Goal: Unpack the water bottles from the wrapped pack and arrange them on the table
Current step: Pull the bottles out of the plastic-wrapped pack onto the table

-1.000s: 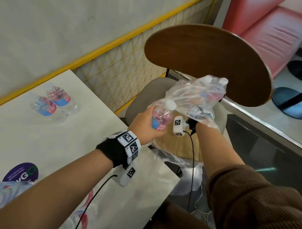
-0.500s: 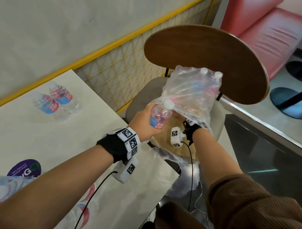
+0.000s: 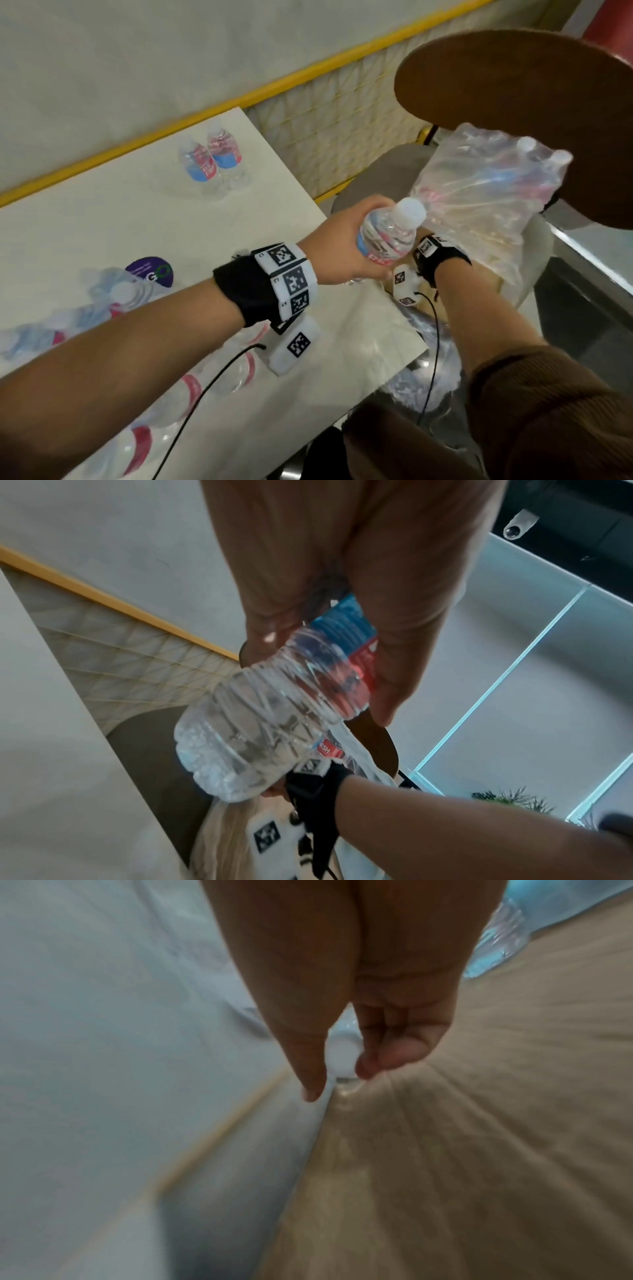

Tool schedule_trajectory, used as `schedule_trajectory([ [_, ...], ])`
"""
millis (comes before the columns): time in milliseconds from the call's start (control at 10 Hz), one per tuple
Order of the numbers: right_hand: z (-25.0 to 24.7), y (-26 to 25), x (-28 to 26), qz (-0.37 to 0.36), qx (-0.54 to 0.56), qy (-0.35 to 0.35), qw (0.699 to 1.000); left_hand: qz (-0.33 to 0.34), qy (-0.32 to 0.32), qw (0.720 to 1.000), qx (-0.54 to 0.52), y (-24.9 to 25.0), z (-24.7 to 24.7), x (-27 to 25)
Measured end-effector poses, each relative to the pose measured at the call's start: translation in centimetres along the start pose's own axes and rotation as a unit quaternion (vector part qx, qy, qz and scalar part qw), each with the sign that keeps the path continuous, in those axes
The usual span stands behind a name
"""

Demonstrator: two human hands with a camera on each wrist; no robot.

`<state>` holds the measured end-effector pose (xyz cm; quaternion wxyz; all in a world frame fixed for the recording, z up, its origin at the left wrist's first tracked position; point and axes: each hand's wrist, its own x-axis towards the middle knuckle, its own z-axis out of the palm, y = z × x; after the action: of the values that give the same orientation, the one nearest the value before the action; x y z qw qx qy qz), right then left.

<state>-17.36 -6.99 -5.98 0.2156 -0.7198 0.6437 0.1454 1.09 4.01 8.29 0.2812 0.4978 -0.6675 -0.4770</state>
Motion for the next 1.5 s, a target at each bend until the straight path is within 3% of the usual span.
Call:
schedule_trajectory([
  [100, -1.6, -0.1, -3.8, 0.074, 0.086, 0.047, 0.992, 0.006, 0.015, 1.0, 0.013, -0.3, -1.3, -1.9],
  [200, -1.3, -0.7, -6.3, 0.076, 0.084, 0.157, 0.981, 0.016, 0.019, 1.0, -0.003, -0.3, -2.2, -4.1],
  [300, -2.1, -2.0, -10.5, 0.084, 0.157, 0.243, 0.954, 0.035, 0.012, 0.999, -0.029, 0.9, -3.4, -7.5],
  [400, -3.2, -3.3, -15.8, 0.066, 0.176, 0.247, 0.951, 0.066, -0.006, 0.997, -0.045, 2.2, -4.9, -12.5],
  [600, -3.2, -9.6, -28.1, -0.047, 0.158, 0.109, 0.98, 0.066, -0.103, 0.992, -0.034, 1.3, -8.0, -25.0],
  [700, -1.4, -14.1, -32.6, -0.09, 0.115, 0.046, 0.988, 0.039, -0.118, 0.992, 0.023, -1.1, -9.3, -30.7],
  [900, 4.1, -22.1, -36.4, -0.181, 0.087, -0.061, 0.978, -0.036, -0.122, 0.991, 0.042, -5.8, -12.2, -40.6],
  [1000, 6.6, -24.9, -36.4, -0.217, 0.085, -0.085, 0.969, -0.062, -0.084, 0.993, 0.063, -8.2, -12.6, -44.0],
  [1200, 9.2, -28.9, -35.3, -0.26, 0.093, -0.105, 0.955, -0.108, 0.02, 0.99, 0.084, -13.6, -10.2, -45.6],
  [1300, 9.4, -29.4, -34.9, -0.264, 0.111, -0.102, 0.953, -0.116, 0.027, 0.989, 0.086, -15.0, -8.6, -44.5],
  [1500, 8.7, -29.1, -34.6, -0.231, 0.128, -0.137, 0.955, -0.136, -0.023, 0.983, 0.121, -16.0, -6.1, -42.7],
])
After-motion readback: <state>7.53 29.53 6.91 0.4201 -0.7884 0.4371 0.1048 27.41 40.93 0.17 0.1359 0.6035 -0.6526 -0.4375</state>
